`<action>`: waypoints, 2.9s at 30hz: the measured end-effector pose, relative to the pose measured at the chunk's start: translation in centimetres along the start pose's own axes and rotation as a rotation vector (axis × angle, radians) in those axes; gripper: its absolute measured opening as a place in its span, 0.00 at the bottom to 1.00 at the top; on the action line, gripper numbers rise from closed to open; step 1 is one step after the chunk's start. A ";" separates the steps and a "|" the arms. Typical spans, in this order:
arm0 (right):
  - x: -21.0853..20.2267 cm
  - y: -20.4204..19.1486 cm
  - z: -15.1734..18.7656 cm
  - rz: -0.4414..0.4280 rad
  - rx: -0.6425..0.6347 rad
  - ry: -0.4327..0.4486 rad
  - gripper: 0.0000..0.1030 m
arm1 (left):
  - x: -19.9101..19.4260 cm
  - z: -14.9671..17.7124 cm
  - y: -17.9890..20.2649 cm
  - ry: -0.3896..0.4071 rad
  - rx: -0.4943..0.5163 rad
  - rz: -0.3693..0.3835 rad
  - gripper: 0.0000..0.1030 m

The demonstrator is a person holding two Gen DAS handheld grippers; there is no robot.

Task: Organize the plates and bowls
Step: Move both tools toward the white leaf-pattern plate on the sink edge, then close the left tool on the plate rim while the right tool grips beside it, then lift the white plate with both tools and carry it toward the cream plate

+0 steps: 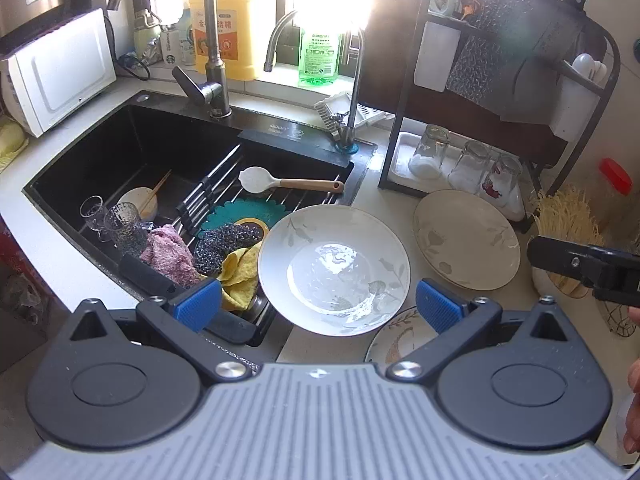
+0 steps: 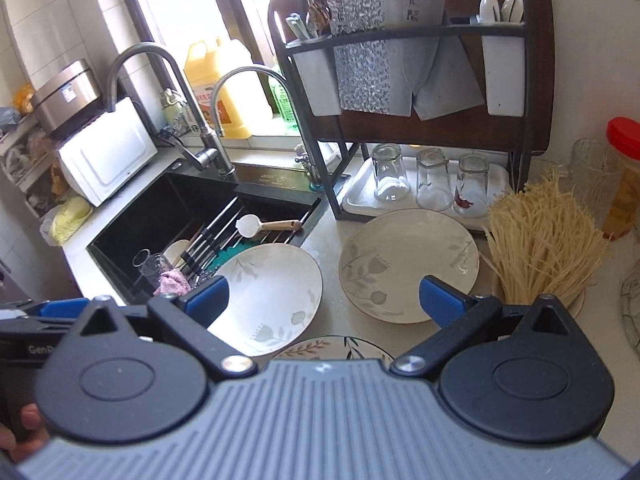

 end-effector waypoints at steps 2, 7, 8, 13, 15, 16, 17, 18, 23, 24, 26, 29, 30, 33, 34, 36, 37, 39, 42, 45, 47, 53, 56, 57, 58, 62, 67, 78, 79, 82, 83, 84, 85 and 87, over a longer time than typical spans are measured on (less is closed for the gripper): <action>1.2 -0.2 -0.1 -0.006 0.022 -0.019 1.00 | 1.1 -0.5 -0.4 -0.008 0.032 0.031 1.00; 4.1 -0.9 0.0 -0.009 0.081 -0.080 1.00 | 4.2 -1.2 -1.7 -0.058 0.077 0.067 1.00; 4.6 -0.9 0.0 -0.015 0.105 -0.092 1.00 | 4.8 -1.3 -2.1 -0.069 0.078 0.076 1.00; 7.2 -0.4 0.6 0.029 0.196 -0.148 1.00 | 7.6 -2.0 -3.7 -0.107 0.070 0.112 1.00; 7.9 -0.3 0.7 0.057 0.206 -0.159 1.00 | 8.7 -2.3 -4.3 -0.119 0.072 0.118 1.00; 8.4 -0.3 0.7 0.072 0.215 -0.164 1.00 | 9.2 -2.4 -4.6 -0.121 0.077 0.112 1.00; 8.6 -0.2 0.7 0.083 0.223 -0.165 1.00 | 9.8 -2.6 -4.8 -0.122 0.092 0.098 1.00; 8.9 -0.2 0.7 0.092 0.232 -0.169 1.00 | 10.2 -2.6 -4.9 -0.123 0.108 0.095 1.00; 10.5 -0.5 0.8 0.113 0.252 -0.195 1.00 | 12.5 -2.9 -5.6 -0.160 0.109 0.132 1.00; 10.9 -0.6 0.8 0.114 0.249 -0.201 1.00 | 13.0 -2.9 -5.8 -0.170 0.105 0.141 1.00; 11.6 -0.8 0.8 0.110 0.250 -0.212 1.00 | 13.9 -3.0 -6.0 -0.186 0.098 0.155 1.00; 12.7 -1.0 0.8 0.100 0.263 -0.236 0.99 | 15.2 -3.3 -6.5 -0.206 0.077 0.183 1.00; 13.1 -1.1 0.9 0.096 0.265 -0.247 0.99 | 15.7 -3.4 -6.7 -0.211 0.070 0.192 1.00; 14.2 -1.2 0.9 0.081 0.271 -0.275 0.93 | 16.8 -3.8 -7.1 -0.226 0.049 0.210 1.00; 14.6 -1.2 0.9 0.076 0.272 -0.288 0.90 | 17.4 -3.9 -7.3 -0.239 0.039 0.211 1.00; 15.6 -1.2 1.0 0.070 0.276 -0.315 0.82 | 18.2 -3.9 -7.5 -0.264 0.020 0.220 1.00; 15.9 -1.2 1.0 0.074 0.276 -0.324 0.77 | 18.6 -4.0 -7.6 -0.275 0.012 0.225 1.00; 16.5 -1.2 1.1 0.077 0.273 -0.340 0.72 | 19.4 -4.0 -7.8 -0.292 0.003 0.233 1.00; 17.5 -1.3 1.4 0.057 0.279 -0.368 0.63 | 20.1 -4.1 -7.8 -0.305 0.008 0.242 1.00; 18.3 -1.6 1.4 0.046 0.267 -0.388 0.51 | 20.8 -4.3 -7.9 -0.302 0.013 0.245 1.00; 18.8 -1.8 1.3 0.053 0.249 -0.399 0.46 | 21.2 -4.6 -8.1 -0.301 0.000 0.254 0.99; 19.6 -1.1 1.7 0.101 0.260 -0.423 0.29 | 22.9 -4.8 -8.5 -0.339 -0.010 0.249 0.71; 19.9 -0.7 2.0 0.116 0.282 -0.438 0.27 | 23.7 -4.7 -8.9 -0.367 -0.036 0.253 0.51; 20.1 -0.5 2.1 0.119 0.290 -0.444 0.25 | 23.9 -4.7 -9.0 -0.373 -0.043 0.264 0.44; 20.3 -0.4 2.2 0.124 0.296 -0.449 0.23 | 24.0 -4.6 -9.1 -0.374 -0.049 0.269 0.40; 20.7 0.1 2.4 0.118 0.339 -0.455 0.18 | 24.2 -4.6 -9.4 -0.378 -0.064 0.270 0.22; 21.3 0.3 2.2 0.106 0.343 -0.450 0.13 | 24.1 -4.6 -9.9 -0.376 -0.088 0.270 0.13; 20.6 -0.4 1.0 0.066 0.290 -0.427 0.12 | 22.4 -5.2 -10.6 -0.332 -0.117 0.268 0.12; 20.4 -0.6 0.7 0.061 0.282 -0.419 0.12 | 22.0 -5.6 -10.6 -0.321 -0.120 0.270 0.12; 19.6 -0.9 -0.2 0.051 0.270 -0.400 0.12 | 20.8 -6.4 -10.5 -0.299 -0.129 0.277 0.12; 19.3 -0.9 -0.4 0.049 0.268 -0.395 0.12 | 20.2 -6.8 -10.3 -0.293 -0.133 0.281 0.12; 18.9 -0.9 -0.6 0.048 0.270 -0.390 0.12 | 19.7 -7.1 -10.1 -0.284 -0.133 0.289 0.12; 18.5 -0.9 -0.8 0.049 0.276 -0.387 0.12 | 19.2 -7.4 -10.0 -0.274 -0.139 0.295 0.12; 17.3 -0.7 -1.1 0.044 0.289 -0.369 0.12 | 18.1 -7.9 -9.5 -0.256 -0.158 0.310 0.12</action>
Point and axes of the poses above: each gripper's, at about its wrist camera, not at the fingertips, and x roughly the way its jaws point, y to its right, z to its underside, the point moved 3 cm from there along x, roughly the way its jaws point
